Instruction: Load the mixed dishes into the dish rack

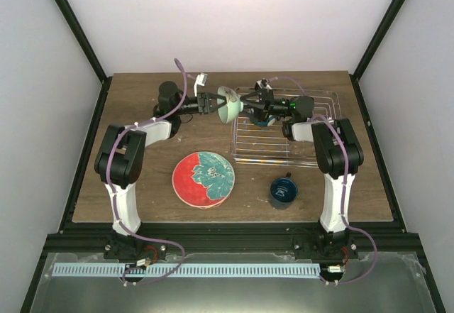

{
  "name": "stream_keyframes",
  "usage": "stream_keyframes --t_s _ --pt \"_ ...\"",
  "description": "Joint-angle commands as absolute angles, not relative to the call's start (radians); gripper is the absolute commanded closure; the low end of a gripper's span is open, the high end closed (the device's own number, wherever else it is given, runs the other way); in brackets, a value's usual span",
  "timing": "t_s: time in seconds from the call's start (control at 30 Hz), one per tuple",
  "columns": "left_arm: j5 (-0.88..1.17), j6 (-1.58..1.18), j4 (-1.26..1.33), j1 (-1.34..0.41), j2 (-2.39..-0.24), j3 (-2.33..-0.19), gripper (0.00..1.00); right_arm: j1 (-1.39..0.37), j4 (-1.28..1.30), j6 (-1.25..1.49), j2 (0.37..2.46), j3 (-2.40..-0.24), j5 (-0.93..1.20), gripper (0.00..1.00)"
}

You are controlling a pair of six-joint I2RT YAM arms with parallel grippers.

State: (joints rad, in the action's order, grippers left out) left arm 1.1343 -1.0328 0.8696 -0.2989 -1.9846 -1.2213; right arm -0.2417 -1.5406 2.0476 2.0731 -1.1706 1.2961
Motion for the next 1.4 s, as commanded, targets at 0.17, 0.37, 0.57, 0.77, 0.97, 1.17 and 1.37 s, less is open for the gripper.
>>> stream_keyframes --t_s 0.17,0.37,0.57,0.77,0.97,1.17,1.37 --pt "1.157 -0.980 0.862 -0.283 -1.933 -1.196 0.58 -0.190 -1.799 1.966 2.051 -1.176 1.317 0.55" --pt "1.160 -0.979 0.861 -0.282 -1.938 -1.190 0.56 -0.179 -1.723 1.916 2.034 -1.159 1.346 0.55" --pt "1.163 -0.977 0.859 -0.282 -1.942 -1.188 0.55 -0.153 -1.620 1.822 1.999 -1.112 1.388 0.56" --pt "1.166 -0.980 0.862 -0.283 -1.945 -1.186 0.54 -0.119 -1.532 1.738 1.974 -1.092 1.422 0.55" --pt "1.166 -0.967 0.846 -0.282 -1.938 -1.183 0.53 -0.086 -1.425 1.653 1.947 -1.064 1.454 0.56" --pt "1.164 -0.953 0.824 -0.282 -1.928 -1.182 0.53 -0.031 -1.148 1.439 1.886 -1.040 1.498 0.56" --pt "1.146 -0.866 0.693 -0.277 -1.893 -1.192 0.53 0.001 -0.180 0.685 1.809 -1.210 1.459 0.56"
